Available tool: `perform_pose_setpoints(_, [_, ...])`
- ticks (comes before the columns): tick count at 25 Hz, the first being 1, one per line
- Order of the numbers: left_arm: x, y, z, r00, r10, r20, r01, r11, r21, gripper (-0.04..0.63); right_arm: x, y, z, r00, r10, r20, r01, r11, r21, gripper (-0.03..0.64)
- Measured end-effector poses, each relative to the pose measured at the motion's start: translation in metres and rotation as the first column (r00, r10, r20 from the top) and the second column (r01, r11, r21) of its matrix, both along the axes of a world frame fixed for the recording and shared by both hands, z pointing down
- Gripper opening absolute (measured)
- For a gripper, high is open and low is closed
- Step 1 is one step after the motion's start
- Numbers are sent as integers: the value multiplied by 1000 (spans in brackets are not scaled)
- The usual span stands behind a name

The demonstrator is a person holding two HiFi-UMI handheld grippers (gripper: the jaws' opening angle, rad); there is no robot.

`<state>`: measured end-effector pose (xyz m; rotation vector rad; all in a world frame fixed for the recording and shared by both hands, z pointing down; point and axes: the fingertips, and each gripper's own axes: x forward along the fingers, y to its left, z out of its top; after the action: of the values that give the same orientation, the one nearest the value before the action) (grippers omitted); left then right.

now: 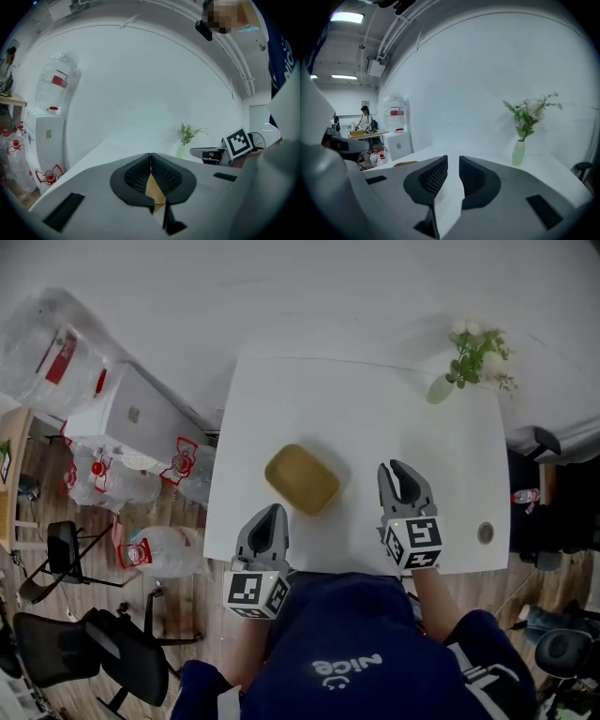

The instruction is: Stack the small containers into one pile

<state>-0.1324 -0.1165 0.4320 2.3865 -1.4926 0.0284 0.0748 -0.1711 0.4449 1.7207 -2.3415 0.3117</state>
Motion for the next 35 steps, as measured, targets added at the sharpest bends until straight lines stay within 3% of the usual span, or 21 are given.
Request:
perform_pose_setpoints(5, [26,-3,9,996,85,1,-85,996,-14,19,21,29,23,997,80,5,-80,994,-68,58])
perform_pose_setpoints(12, [49,-7,7,989,145,6,-145,989,-2,18,47,41,14,983,184,19,-184,983,-18,58])
perform_pose_setpoints(17, [51,-9,7,989,148,7,-148,989,4,20,59,41,14,975,220,-19,-221,975,-15,58])
perform_pose_setpoints(24, [50,-10,7,989,146,4,-146,989,5,20,43,37,9,988,156,-24,-156,988,-1,57])
perform_pose_setpoints(35, [55,-7,12,988,156,-2,-156,988,-16,18,41,38,4,988,152,-19,-152,988,17,48])
